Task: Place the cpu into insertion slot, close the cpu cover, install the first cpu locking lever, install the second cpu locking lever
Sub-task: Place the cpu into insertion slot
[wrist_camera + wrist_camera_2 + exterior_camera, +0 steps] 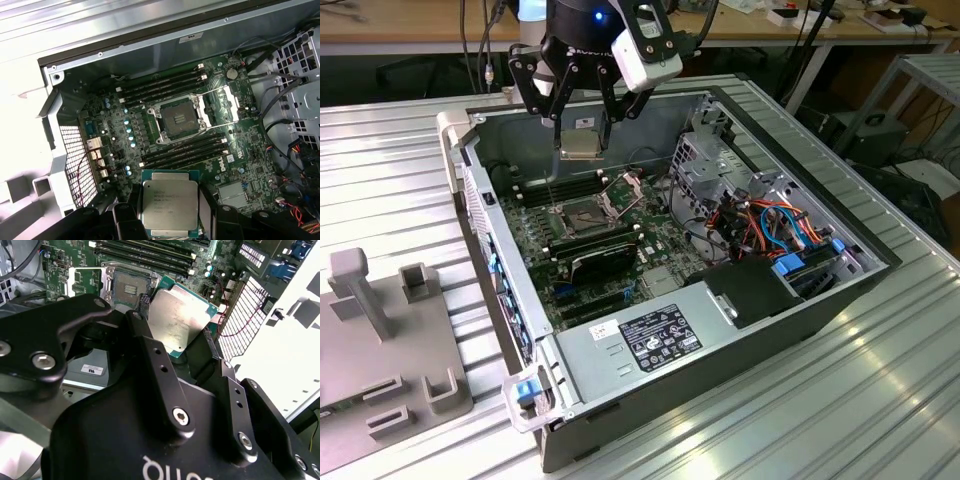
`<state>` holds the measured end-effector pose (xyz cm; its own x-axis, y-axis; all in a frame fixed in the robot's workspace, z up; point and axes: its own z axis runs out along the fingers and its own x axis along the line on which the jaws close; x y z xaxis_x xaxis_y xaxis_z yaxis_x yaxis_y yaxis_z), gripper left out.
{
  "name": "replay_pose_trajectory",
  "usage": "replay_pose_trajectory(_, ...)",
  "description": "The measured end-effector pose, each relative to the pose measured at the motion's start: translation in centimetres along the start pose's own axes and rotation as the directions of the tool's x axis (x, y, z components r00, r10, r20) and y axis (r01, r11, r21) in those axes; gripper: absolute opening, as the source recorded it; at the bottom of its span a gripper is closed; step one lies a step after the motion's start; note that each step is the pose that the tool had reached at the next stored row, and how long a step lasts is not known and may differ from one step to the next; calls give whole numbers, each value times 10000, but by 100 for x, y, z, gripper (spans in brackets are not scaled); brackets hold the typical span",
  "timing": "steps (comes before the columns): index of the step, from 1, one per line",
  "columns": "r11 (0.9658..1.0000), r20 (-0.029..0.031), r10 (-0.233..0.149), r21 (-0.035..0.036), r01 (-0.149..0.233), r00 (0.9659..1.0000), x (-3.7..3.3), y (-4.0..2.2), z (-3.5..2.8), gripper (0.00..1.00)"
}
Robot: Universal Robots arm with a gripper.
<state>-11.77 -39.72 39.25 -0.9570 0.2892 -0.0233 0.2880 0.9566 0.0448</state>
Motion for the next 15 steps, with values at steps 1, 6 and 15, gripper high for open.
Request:
replay_pose_trajectory(1, 10000, 0, 1, -1, -1, 10000, 0, 0, 0, 55)
replay_pose_trajectory(6, 10000, 0, 6, 0, -6, 10000, 0, 0, 0, 55)
replay_pose_trajectory(15, 9963, 39, 864, 19, -864, 9963, -1, 0, 3, 55)
